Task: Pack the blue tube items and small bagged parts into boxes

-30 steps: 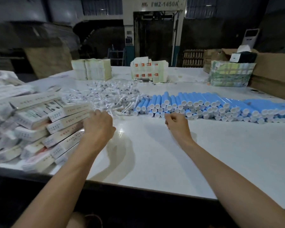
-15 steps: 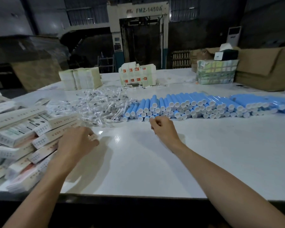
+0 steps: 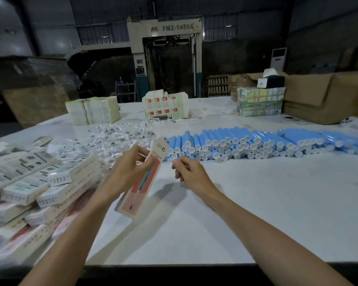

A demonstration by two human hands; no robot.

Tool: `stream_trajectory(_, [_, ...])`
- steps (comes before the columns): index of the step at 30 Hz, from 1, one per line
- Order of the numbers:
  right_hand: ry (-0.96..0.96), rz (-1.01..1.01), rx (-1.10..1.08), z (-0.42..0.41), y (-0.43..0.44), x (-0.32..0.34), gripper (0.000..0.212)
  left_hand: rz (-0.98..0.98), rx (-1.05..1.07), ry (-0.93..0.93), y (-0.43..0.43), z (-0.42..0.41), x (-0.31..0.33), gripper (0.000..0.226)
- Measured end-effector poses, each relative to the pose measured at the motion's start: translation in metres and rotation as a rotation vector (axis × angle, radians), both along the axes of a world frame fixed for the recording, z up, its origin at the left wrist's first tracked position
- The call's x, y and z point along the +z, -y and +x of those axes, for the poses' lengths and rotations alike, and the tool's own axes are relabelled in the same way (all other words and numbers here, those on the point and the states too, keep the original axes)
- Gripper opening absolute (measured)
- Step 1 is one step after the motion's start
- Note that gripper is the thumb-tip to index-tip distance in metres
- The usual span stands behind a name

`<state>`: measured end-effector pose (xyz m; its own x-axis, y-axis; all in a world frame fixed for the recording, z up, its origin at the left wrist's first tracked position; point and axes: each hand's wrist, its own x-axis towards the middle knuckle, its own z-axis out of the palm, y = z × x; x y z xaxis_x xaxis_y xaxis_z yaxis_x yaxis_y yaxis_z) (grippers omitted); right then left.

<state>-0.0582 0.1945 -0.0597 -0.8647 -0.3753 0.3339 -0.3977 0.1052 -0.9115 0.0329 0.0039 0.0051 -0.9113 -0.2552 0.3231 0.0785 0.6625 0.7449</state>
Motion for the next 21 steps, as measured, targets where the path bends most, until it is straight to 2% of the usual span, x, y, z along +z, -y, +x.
stream_trajectory(2, [0.065,-0.07,0.111,0.007,0.009,0.006,0.033,-0.165,0.069,-0.148,-0.017,-0.008,-0.001,0.025])
stream_trajectory(4, [0.181,-0.173,0.198,0.013,0.017,0.012,0.044,-0.335,0.154,-0.254,-0.037,-0.013,-0.001,0.03])
stream_trajectory(7, [0.402,-0.388,0.266,0.015,0.02,0.016,0.053,-0.734,0.232,-0.209,-0.063,-0.019,-0.009,0.031])
stream_trajectory(9, [0.474,-0.468,0.202,0.011,0.017,0.017,0.058,-0.8,0.178,-0.161,-0.07,-0.022,-0.016,0.039])
stream_trajectory(10, [0.47,-0.468,0.167,0.008,0.013,0.015,0.052,-0.719,0.108,-0.13,-0.069,-0.024,-0.018,0.048])
stream_trajectory(12, [0.453,-0.461,0.147,0.002,0.004,0.014,0.035,-0.418,-0.044,-0.04,-0.062,-0.029,-0.014,0.073])
stream_trajectory(13, [0.446,-0.457,0.147,0.0,0.0,0.015,0.029,-0.26,-0.094,0.017,-0.057,-0.033,-0.01,0.078])
stream_trajectory(17, [0.456,-0.486,0.151,-0.006,-0.001,0.02,0.026,0.459,-0.247,0.334,-0.03,-0.048,0.002,0.049])
stream_trajectory(19, [0.442,-0.441,0.17,-0.008,0.005,0.02,0.028,0.642,-0.428,0.458,-0.021,-0.049,-0.008,0.05])
stream_trajectory(21, [0.354,-0.247,0.135,-0.011,0.008,0.023,0.034,0.726,-0.531,0.453,-0.017,-0.051,-0.024,0.05])
